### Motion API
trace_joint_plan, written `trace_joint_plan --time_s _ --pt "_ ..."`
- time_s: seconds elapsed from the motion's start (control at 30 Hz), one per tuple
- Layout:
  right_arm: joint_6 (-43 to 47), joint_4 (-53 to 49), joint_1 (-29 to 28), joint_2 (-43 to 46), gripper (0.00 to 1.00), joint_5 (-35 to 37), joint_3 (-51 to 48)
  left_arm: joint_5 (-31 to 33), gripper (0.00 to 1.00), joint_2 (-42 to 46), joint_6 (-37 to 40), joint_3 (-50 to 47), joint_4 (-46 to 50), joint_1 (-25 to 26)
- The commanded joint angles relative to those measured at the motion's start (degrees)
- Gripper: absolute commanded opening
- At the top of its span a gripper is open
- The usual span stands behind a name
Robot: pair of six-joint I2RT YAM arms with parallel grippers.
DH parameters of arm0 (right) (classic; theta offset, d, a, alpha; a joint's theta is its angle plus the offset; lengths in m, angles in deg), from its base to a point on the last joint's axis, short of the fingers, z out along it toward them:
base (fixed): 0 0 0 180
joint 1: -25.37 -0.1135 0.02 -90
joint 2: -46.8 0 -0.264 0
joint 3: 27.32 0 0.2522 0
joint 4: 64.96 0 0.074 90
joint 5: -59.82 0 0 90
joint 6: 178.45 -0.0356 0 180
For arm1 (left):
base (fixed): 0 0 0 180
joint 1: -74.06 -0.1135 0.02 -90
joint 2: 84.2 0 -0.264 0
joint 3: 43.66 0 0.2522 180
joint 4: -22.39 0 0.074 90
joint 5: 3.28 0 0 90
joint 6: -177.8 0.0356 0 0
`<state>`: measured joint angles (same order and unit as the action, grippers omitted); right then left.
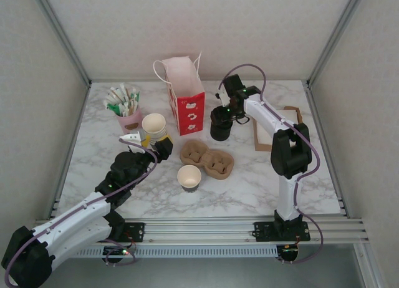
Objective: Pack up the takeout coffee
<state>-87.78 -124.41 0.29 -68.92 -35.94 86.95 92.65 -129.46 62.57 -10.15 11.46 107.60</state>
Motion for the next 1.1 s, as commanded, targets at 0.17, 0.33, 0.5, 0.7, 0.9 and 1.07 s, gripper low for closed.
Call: trace_joint_plan --time_s 0.17,0.33,0.5,0.7,0.9,1.07 --pt "-0.9 -0.8 -0.8 1.6 0.71 -0.4 1.1 -0.7 1.0 -0.3 0.8 -0.5 -1.9 -0.5" --pt "-1.2 -0.9 -0.7 1.8 0.71 -0.8 1.0 -1.0 1.0 -0.6 0.8 -0.3 -2.0 -0.5" --pt "-1.3 -1.1 -0.8 2.1 0.71 -1.0 1.2 -1.2 1.0 -0.8 0.9 -0.4 -2.0 -0.5" --pt "-1.6 -1.1 -0.5 2.2 0.71 -2.1 1.3 -1.5 1.0 -1.2 0.8 -0.3 -2.1 -0.5" --pt "-2.0 -1.1 -0.4 2.4 0.72 -2.5 1.4 -1.7 1.0 -1.2 0.8 -0.3 -2.2 -0.5" --pt "-2.3 -1.1 0.0 2.6 0.72 -3.2 1.1 -1.9 1.0 -1.4 0.8 -0.3 -2.3 -0.5"
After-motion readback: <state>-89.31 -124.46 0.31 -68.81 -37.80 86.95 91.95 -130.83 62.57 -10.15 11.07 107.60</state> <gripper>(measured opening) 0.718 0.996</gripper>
